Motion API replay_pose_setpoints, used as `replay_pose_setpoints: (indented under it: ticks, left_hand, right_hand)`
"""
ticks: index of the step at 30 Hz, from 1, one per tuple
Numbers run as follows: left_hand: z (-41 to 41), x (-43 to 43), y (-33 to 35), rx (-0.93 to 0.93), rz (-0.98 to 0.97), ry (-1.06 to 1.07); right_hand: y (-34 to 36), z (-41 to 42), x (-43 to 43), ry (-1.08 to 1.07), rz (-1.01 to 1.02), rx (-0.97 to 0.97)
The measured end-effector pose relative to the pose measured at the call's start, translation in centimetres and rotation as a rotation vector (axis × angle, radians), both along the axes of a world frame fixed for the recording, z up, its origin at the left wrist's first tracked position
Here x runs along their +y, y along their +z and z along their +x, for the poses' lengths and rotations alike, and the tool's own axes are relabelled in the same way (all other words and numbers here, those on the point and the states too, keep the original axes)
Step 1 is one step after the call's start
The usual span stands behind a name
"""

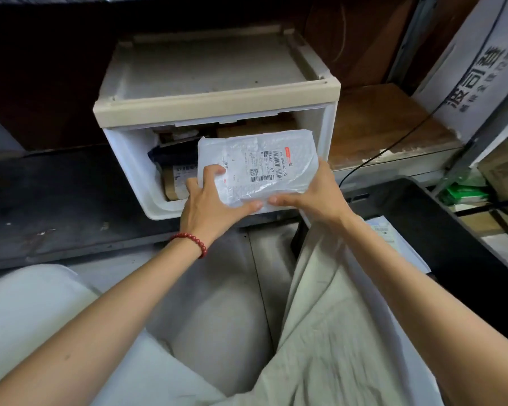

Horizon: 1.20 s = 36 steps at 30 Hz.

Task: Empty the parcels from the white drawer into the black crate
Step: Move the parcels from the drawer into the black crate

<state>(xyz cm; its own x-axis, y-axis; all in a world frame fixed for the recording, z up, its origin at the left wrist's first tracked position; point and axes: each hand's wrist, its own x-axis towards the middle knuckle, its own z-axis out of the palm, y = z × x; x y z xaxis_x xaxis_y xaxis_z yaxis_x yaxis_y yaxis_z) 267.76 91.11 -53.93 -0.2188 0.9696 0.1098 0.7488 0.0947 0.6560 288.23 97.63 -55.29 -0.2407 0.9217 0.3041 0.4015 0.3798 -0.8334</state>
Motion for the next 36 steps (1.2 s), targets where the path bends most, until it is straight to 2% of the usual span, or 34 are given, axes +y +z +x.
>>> replay_pose_setpoints:
  ticks: [4, 7, 12, 17, 21, 28, 32, 36]
  left_hand:
    - [3.9, 1.5, 0.4, -0.026, -0.001, -0.069]
    - [7.0, 2.7, 0.6, -0.032, -0.032, -0.139]
    - [11.7, 5.4, 0.2, -0.01, -0.111, -0.281]
    - [16.6, 7.4, -1.9, 0.153, -0.287, -0.411]
    - [20.5, 8.4, -4.1, 0.233, -0.288, -0.557]
    - [26.9, 8.5, -8.3, 0.301, -0.363, -0.692]
    - [29.6, 7.5, -11.7, 0.346, -0.401, -0.755]
    - [31.7, 6.1, -15.4, 0.356, -0.465, -0.828]
  right_hand:
    - [1.7, 4.1, -0.2, -0.076, 0.042, -0.052]
    - [1.5, 7.5, -1.1, -0.148, 0.025, -0.014]
    - [-1.3, 12.2, -3.7, -0.384, -0.011, 0.111]
    - [-6.7, 16.2, -5.8, -0.554, -0.109, 0.079]
    - [-9.7, 18.7, -7.5, -0.646, -0.125, 0.136]
    - [-15.9, 21.7, -9.9, -0.876, -0.374, 0.094]
    - [-17.2, 22.3, -12.7, -0.992, -0.43, 0.127]
    - [-19.3, 22.3, -15.3, -1.097, -0.572, 0.161]
